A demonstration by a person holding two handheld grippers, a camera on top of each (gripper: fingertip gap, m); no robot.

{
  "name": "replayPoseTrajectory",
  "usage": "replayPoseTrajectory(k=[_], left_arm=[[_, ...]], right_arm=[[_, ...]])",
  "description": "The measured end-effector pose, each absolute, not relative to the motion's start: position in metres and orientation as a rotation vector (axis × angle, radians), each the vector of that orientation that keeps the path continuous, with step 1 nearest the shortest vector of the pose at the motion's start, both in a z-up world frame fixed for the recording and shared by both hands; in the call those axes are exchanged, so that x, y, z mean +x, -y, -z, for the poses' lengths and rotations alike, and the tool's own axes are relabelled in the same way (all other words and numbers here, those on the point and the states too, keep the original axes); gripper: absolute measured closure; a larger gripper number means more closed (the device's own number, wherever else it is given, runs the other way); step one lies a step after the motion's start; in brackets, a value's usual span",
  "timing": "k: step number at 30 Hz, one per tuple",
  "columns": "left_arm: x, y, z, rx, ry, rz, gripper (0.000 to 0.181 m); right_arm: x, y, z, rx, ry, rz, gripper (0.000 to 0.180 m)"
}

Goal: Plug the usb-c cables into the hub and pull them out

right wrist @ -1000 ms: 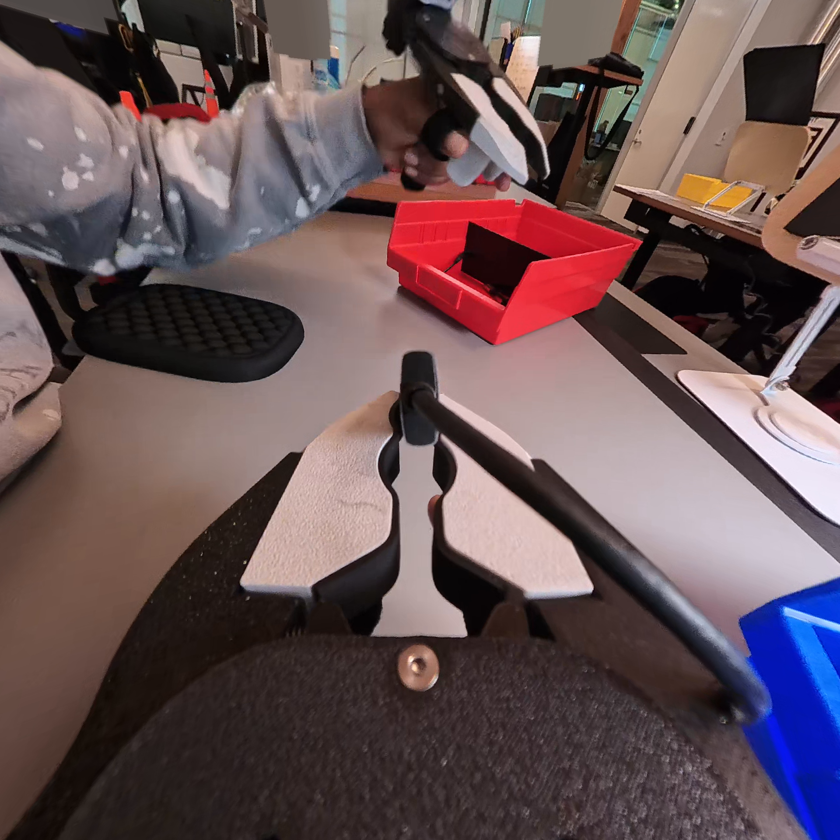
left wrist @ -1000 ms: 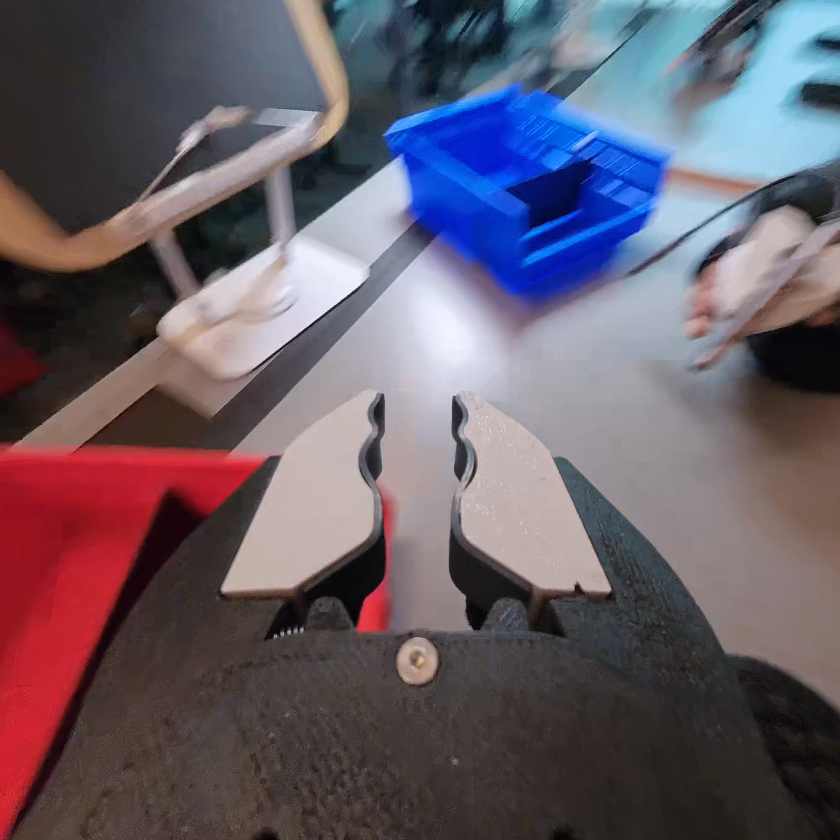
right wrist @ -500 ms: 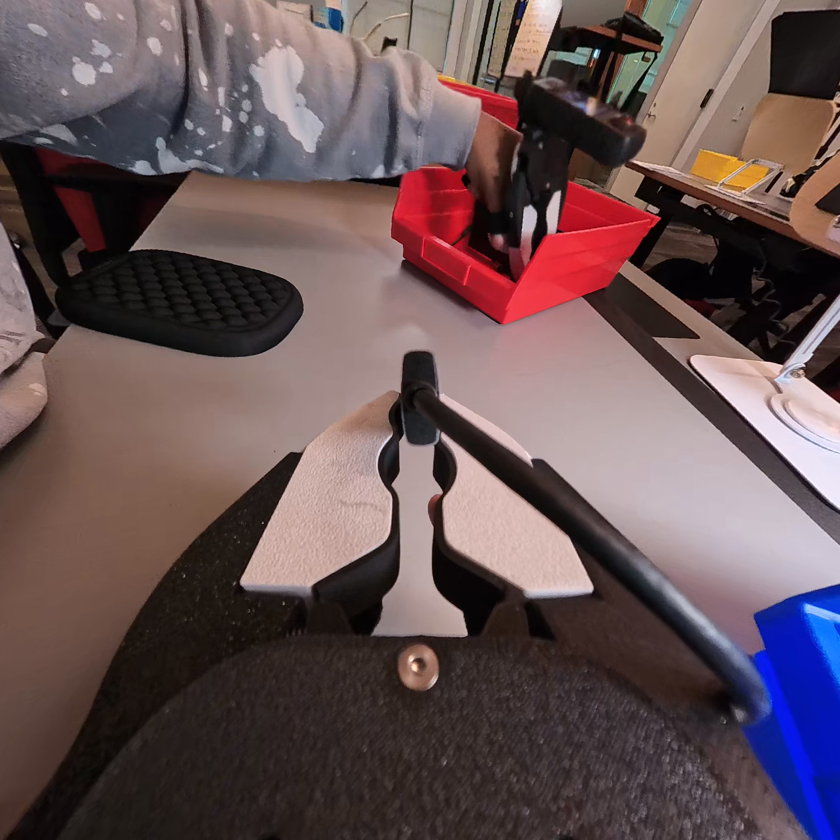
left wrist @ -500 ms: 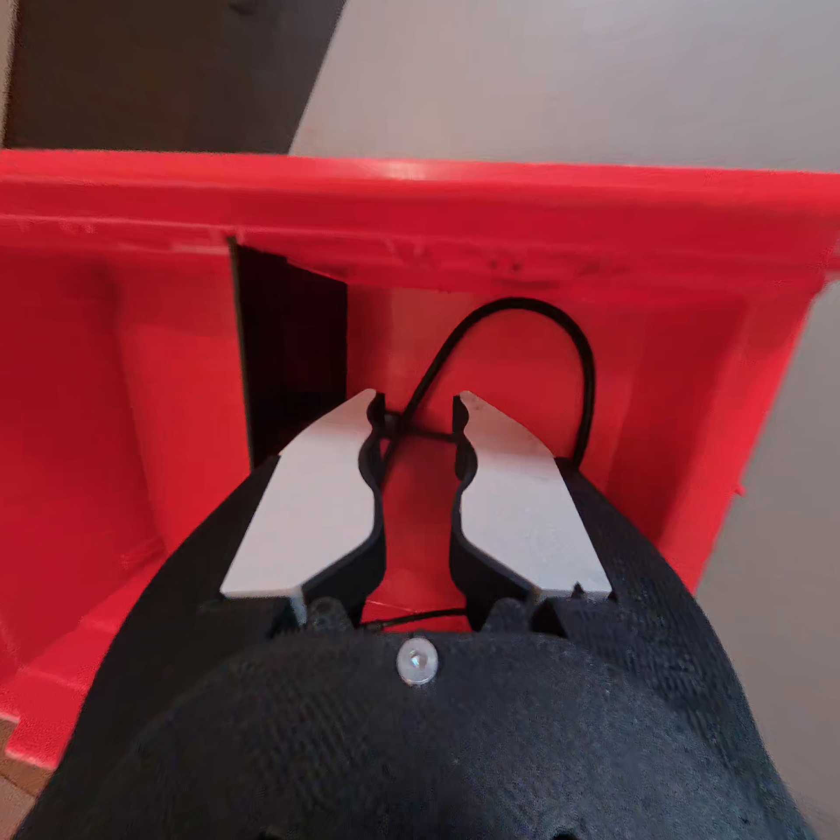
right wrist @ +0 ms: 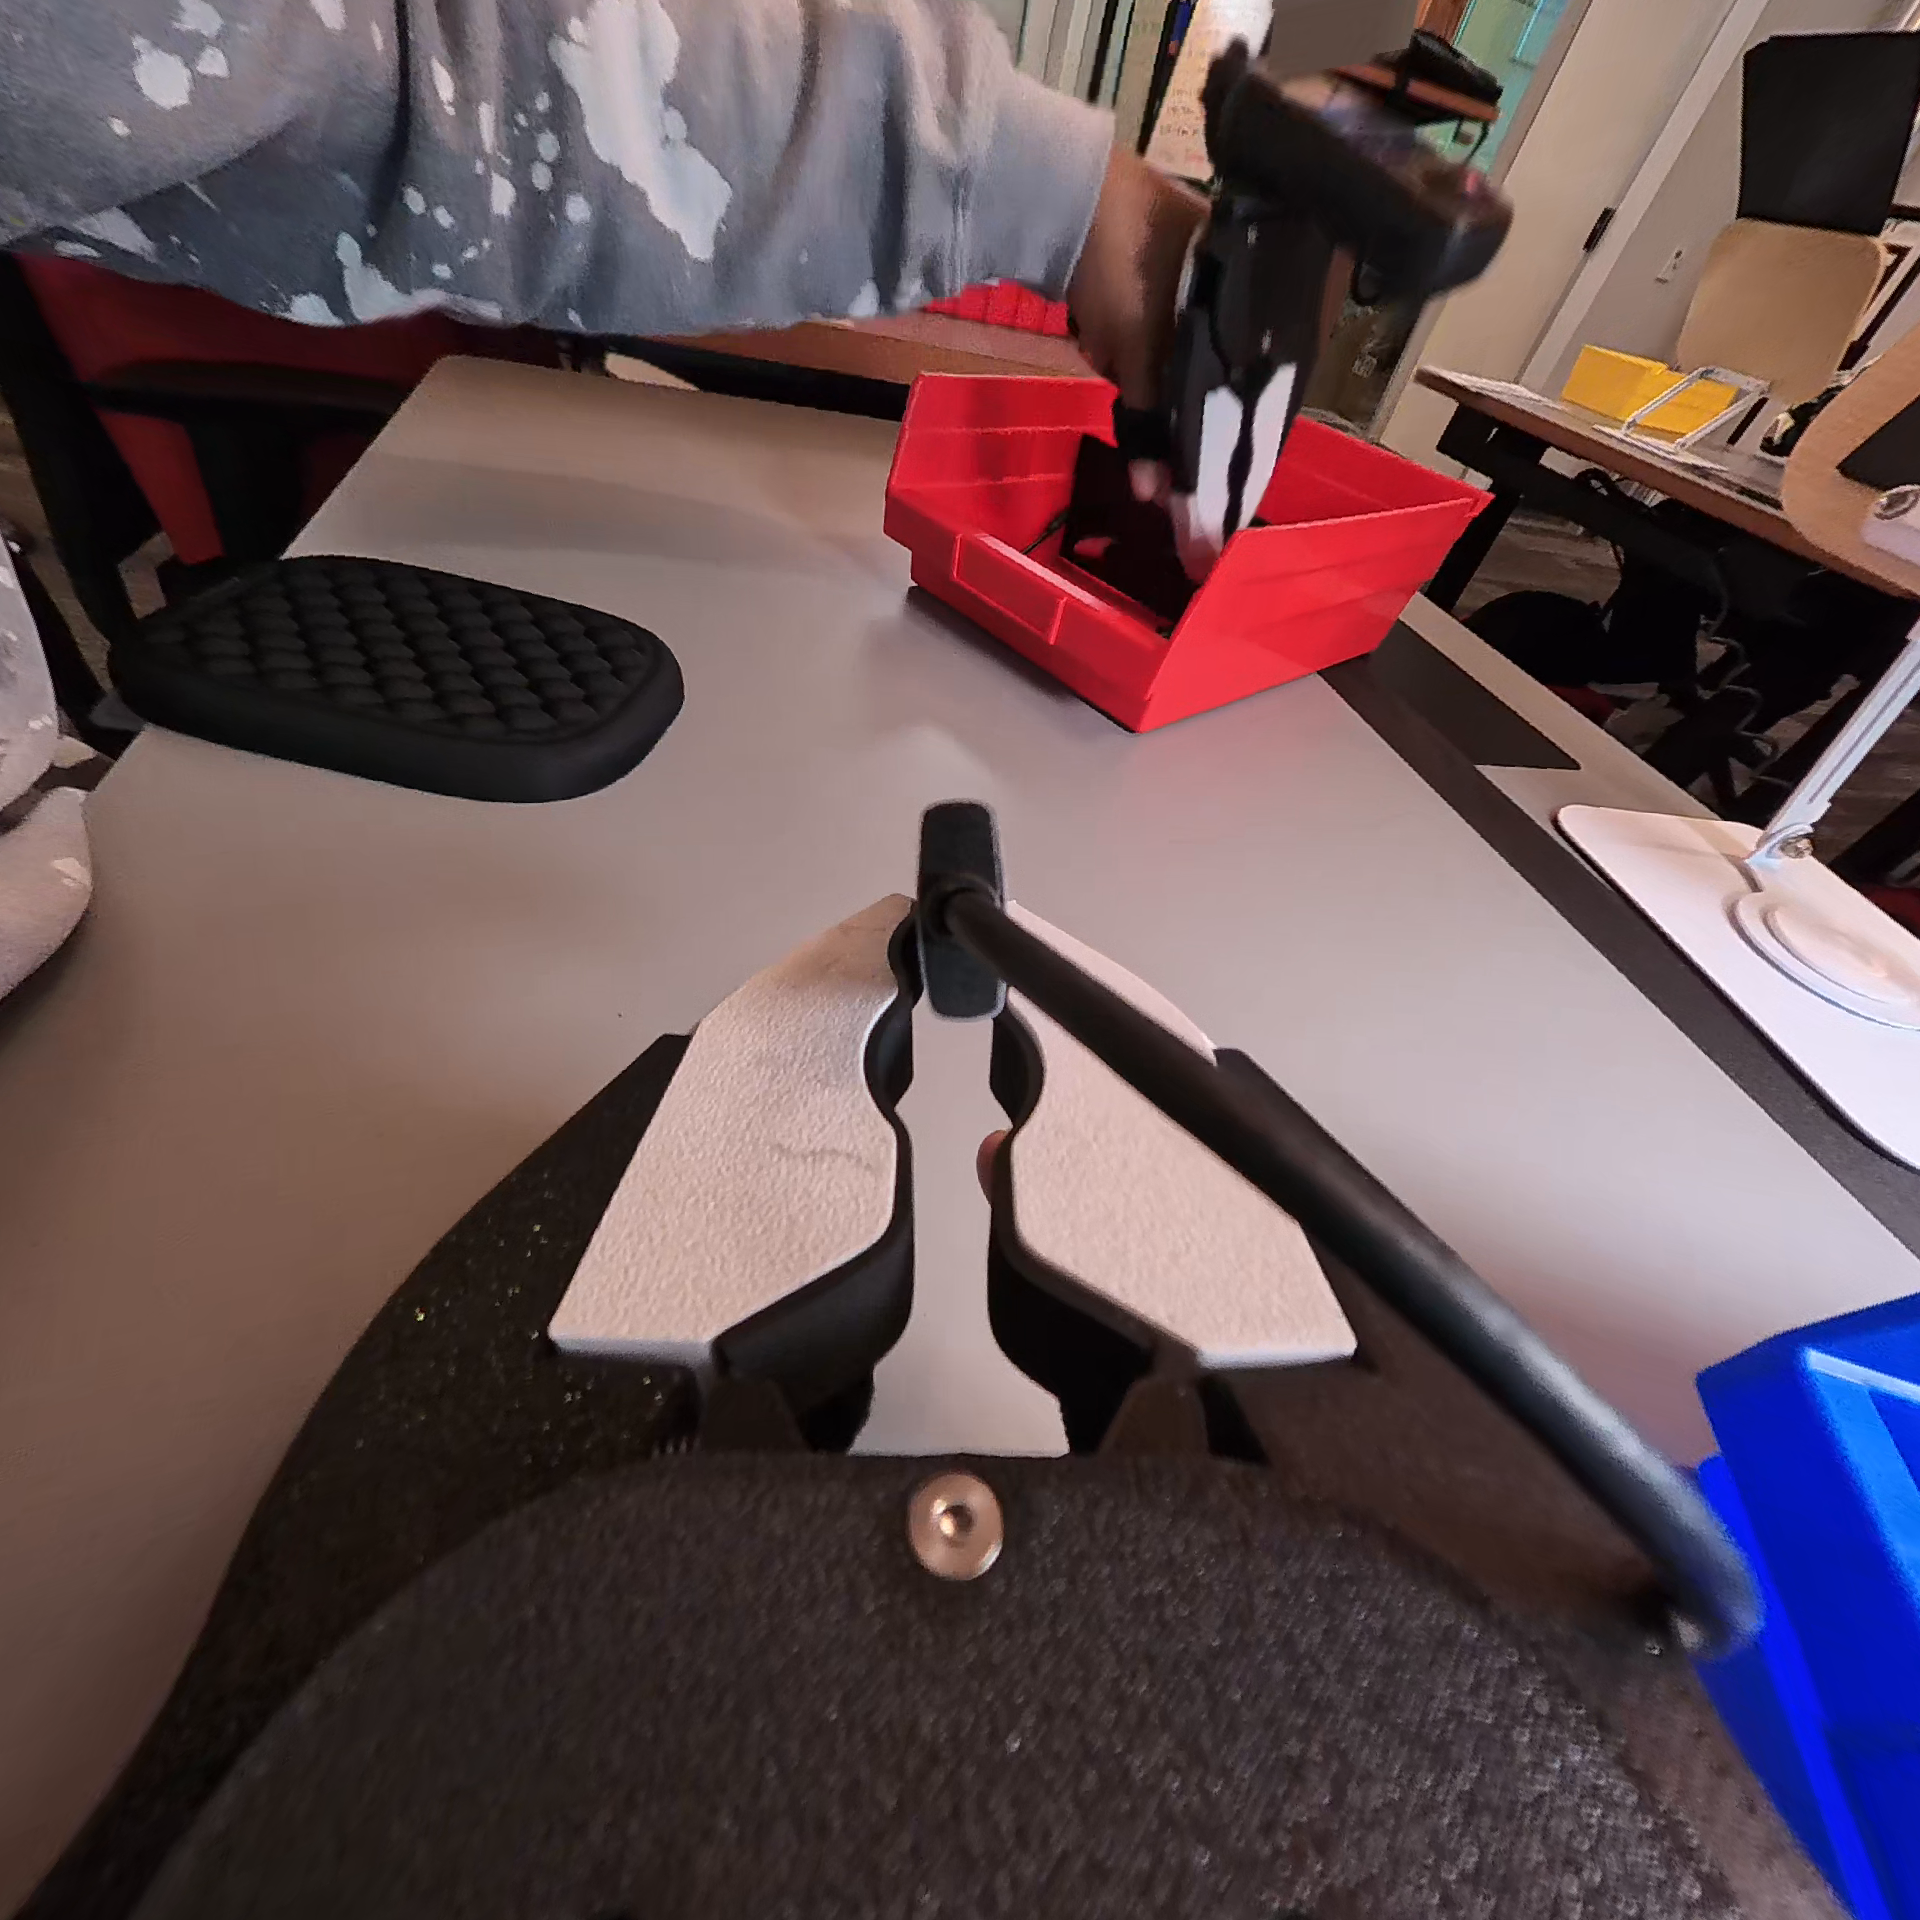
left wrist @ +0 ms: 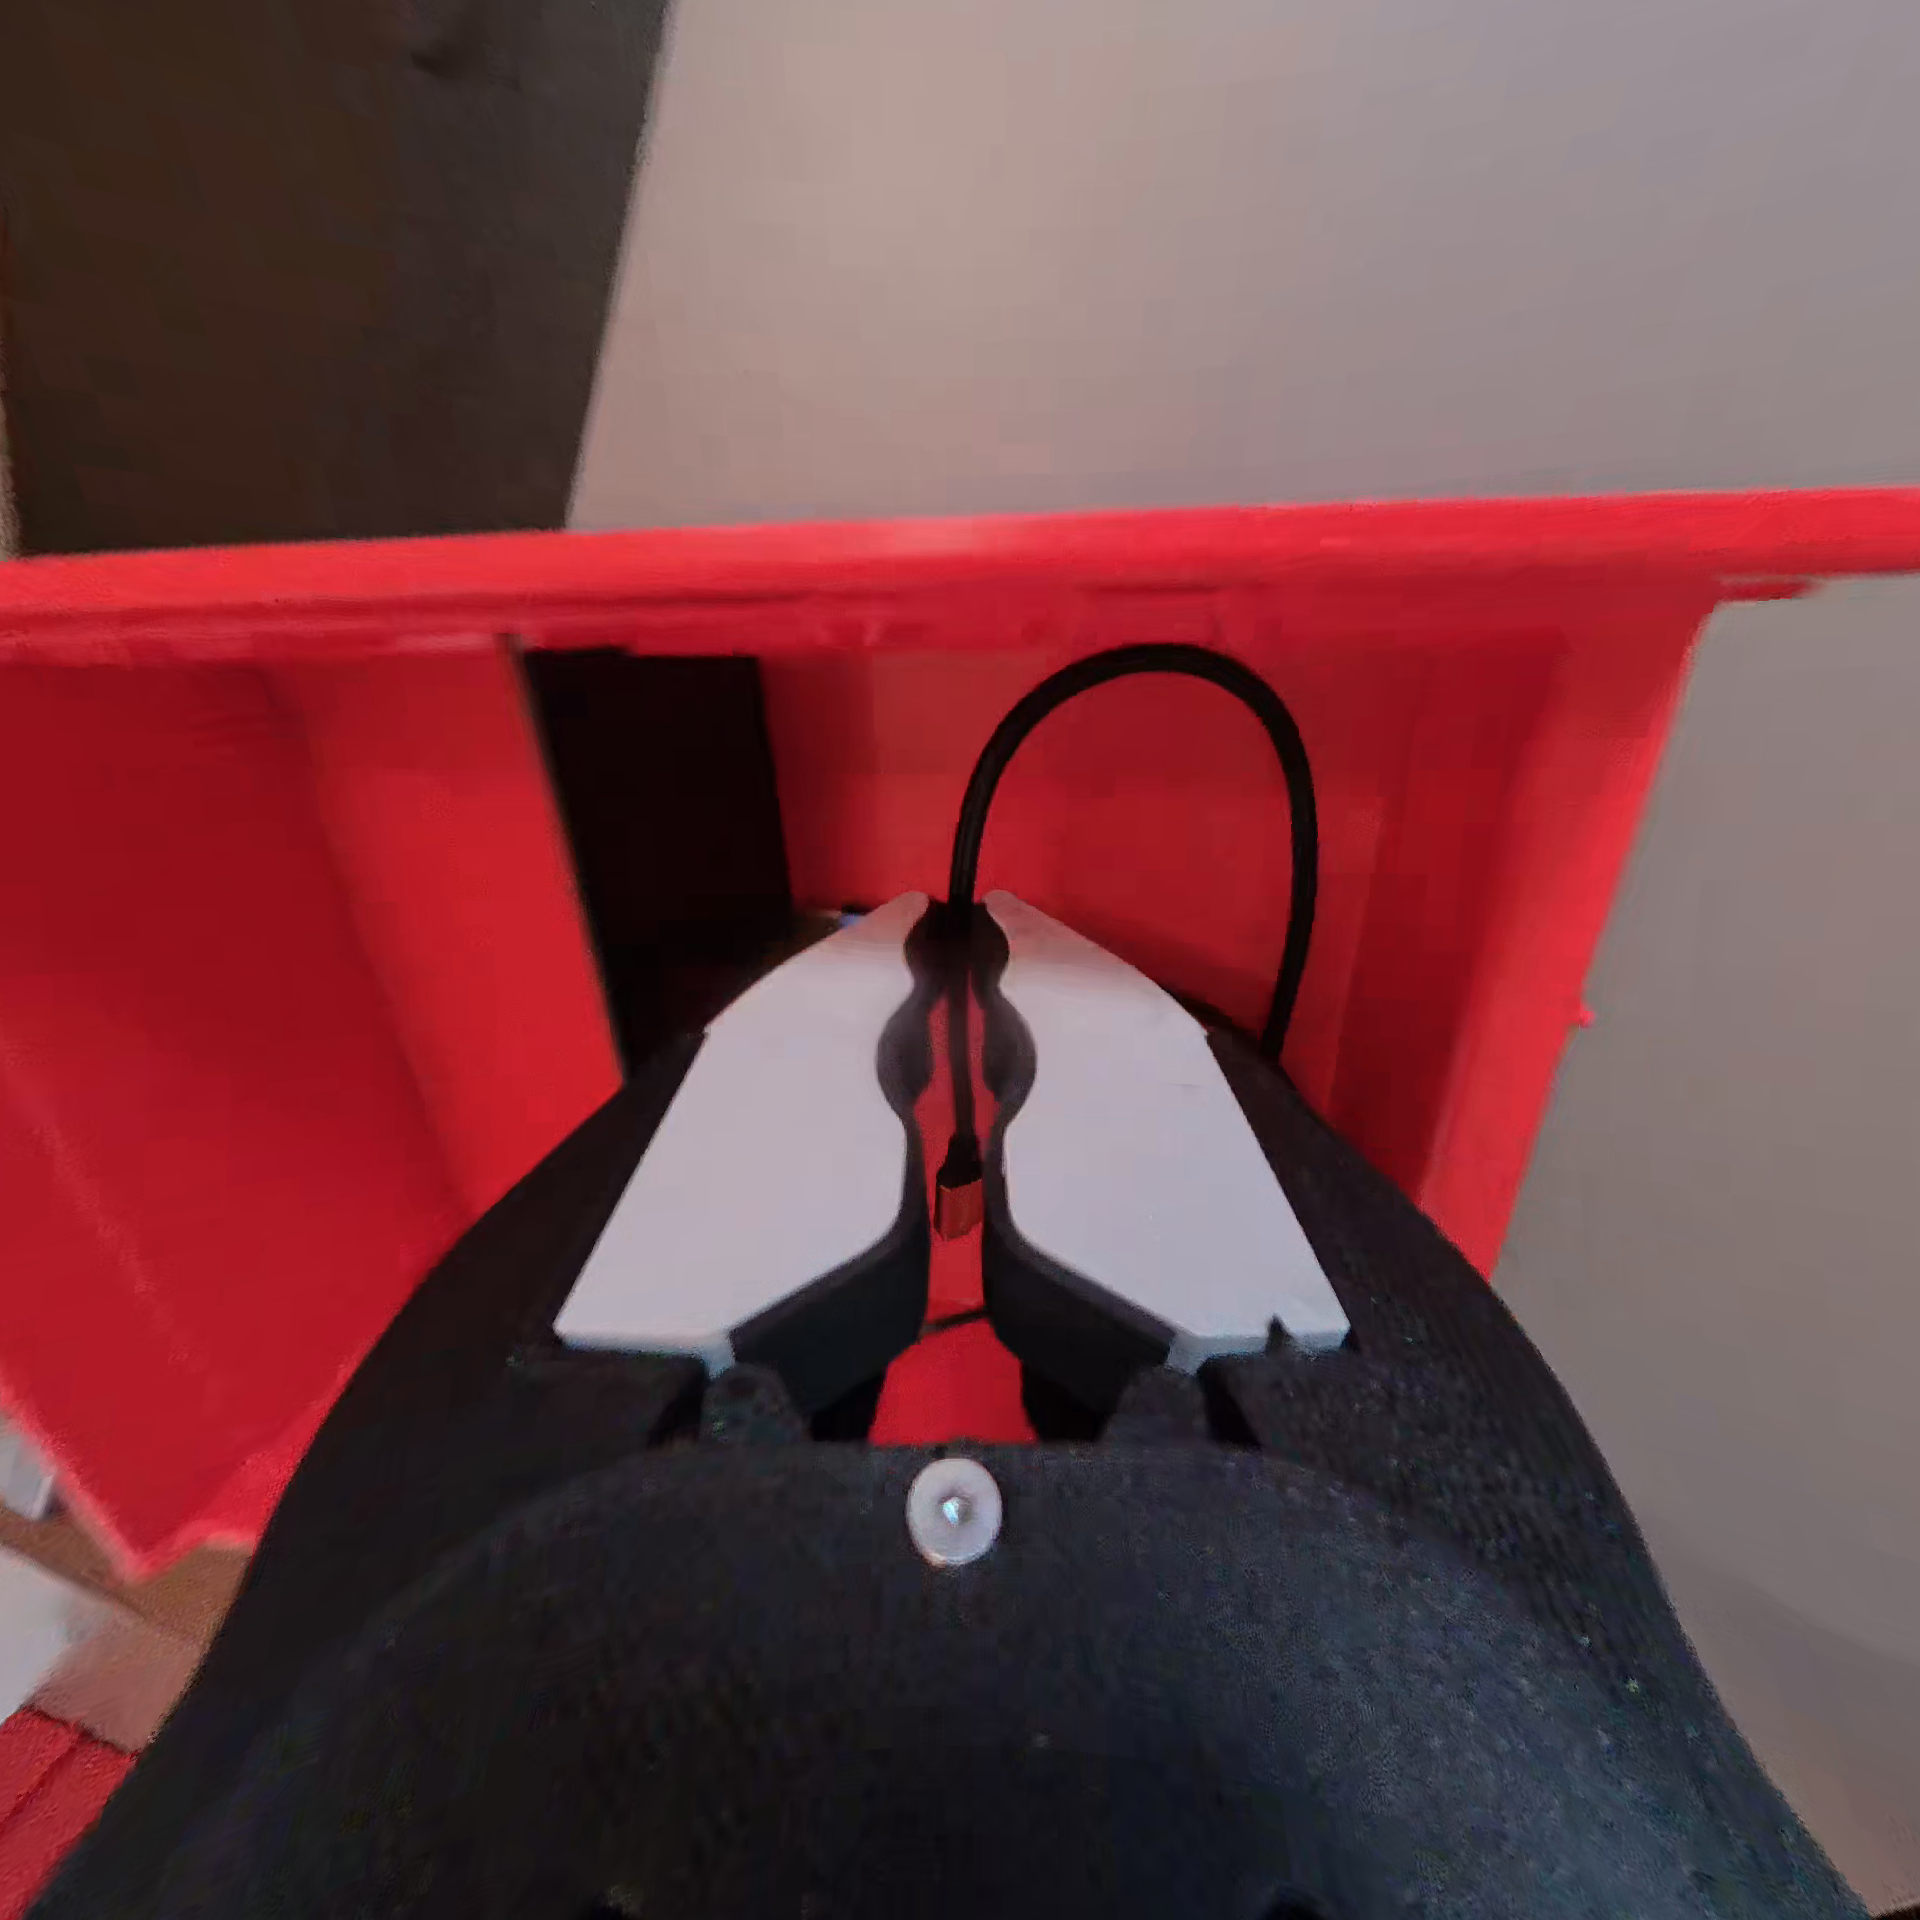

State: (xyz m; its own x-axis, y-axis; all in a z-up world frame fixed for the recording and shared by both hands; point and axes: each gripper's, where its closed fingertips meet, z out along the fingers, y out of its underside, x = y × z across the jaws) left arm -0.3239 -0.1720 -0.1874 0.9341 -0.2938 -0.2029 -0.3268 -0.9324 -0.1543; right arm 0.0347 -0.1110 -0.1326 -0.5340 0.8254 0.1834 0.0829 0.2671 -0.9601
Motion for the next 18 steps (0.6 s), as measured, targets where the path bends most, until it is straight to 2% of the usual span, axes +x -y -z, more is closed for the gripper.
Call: replayPoseTrajectory(k=[1,6,11,14,18], left_arm=[[-0.325,0.173,0.172,-2.878,-0.448,-0.289,0.176],[-0.316,0.174,0.077,-2.644,-0.319,-0.343,0.176],[-0.248,0.162,-0.006,-2.206,-0.202,-0.028,0.176],[-0.196,0.158,-0.009,-1.999,-0.214,0.167,0.177],[-0.128,0.151,0.020,-1.730,-0.282,0.410,0.177]], right_arm=[[0.035,0.111,0.132,-0.825,1.825,-1.322,0.171],[0.034,0.111,0.130,-0.830,1.810,-1.315,0.171],[0.033,0.107,0.123,-0.844,1.763,-1.330,0.171],[0.033,0.100,0.116,-0.861,1.715,-1.344,0.171],[0.034,0.085,0.109,-0.910,1.633,-1.360,0.171]])
